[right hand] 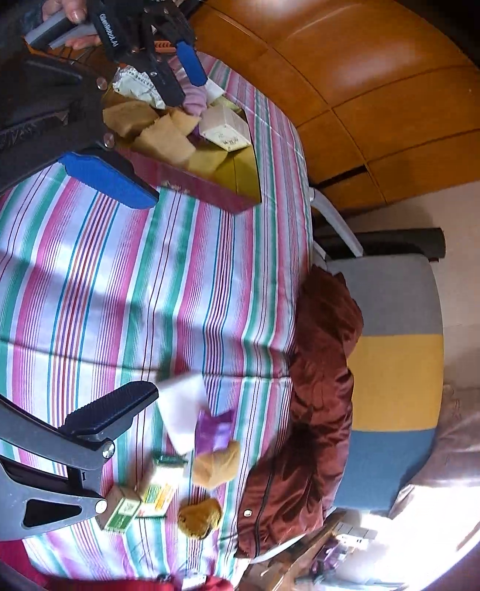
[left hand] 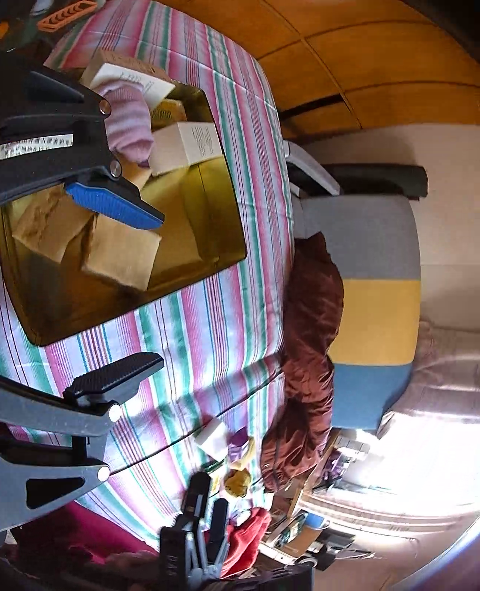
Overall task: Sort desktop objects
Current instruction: 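Move both tools back toward the remaining items on the bed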
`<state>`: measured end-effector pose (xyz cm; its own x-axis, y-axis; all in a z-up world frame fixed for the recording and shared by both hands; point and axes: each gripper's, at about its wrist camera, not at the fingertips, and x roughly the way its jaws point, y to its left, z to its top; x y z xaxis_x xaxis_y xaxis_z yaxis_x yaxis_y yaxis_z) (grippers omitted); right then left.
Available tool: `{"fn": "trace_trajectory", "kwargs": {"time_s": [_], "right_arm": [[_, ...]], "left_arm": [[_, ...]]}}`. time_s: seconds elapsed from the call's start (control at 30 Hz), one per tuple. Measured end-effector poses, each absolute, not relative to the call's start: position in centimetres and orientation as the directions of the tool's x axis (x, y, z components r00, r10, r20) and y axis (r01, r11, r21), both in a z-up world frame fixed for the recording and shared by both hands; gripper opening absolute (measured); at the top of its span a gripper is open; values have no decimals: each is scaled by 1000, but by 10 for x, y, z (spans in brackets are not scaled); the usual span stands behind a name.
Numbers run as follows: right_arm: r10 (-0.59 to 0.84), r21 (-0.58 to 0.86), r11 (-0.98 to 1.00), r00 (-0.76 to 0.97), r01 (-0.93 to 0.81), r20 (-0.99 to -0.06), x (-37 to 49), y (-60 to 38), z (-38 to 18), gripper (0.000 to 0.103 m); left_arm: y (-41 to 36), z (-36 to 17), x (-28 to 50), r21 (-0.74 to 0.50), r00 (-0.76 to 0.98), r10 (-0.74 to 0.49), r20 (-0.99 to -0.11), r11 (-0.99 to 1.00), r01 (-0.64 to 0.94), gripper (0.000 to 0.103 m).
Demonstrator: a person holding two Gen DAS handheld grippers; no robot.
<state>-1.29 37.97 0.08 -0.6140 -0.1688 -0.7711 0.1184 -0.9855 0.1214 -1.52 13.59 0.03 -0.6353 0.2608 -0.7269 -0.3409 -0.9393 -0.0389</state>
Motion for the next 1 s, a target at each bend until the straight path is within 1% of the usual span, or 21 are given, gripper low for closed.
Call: {"fn": "trace_trajectory", "kwargs": {"time_s": [0.17, 0.3, 0.5, 0.67, 0.77, 0.93, 1.0], "right_arm": [[-125, 110, -992, -613, 61, -780, -14, 410, 5, 95], [-102, 129, -992, -613, 0, -784, -14, 437, 5, 95], [-84, 191, -975, -610, -112, -788, -14, 484, 1, 95], [-54, 257, -936, -619, -243, -783, -16, 539, -2, 95], [-11, 262, -905, -597, -336, -802, -18, 572, -13, 94], [11, 302, -831, -556, -468, -831, -17, 614, -37, 92], [23, 279, -825, -522, -492, -853, -18, 619, -43, 92]], "left_arm": [[151, -7, -15, -37, -607, 279, -744, -924, -380, 70], [166, -14, -13, -34, -578, 295, -761, -907, -419, 70], [182, -21, -11, -40, -539, 315, -781, -887, -460, 70], [194, -31, -14, -53, -493, 322, -808, -874, -484, 70], [199, -35, -14, -52, -476, 319, -820, -868, -493, 70], [211, -44, -15, -47, -445, 313, -839, -857, -514, 71], [218, -47, -16, -47, -430, 314, -846, -849, -527, 71]]}}
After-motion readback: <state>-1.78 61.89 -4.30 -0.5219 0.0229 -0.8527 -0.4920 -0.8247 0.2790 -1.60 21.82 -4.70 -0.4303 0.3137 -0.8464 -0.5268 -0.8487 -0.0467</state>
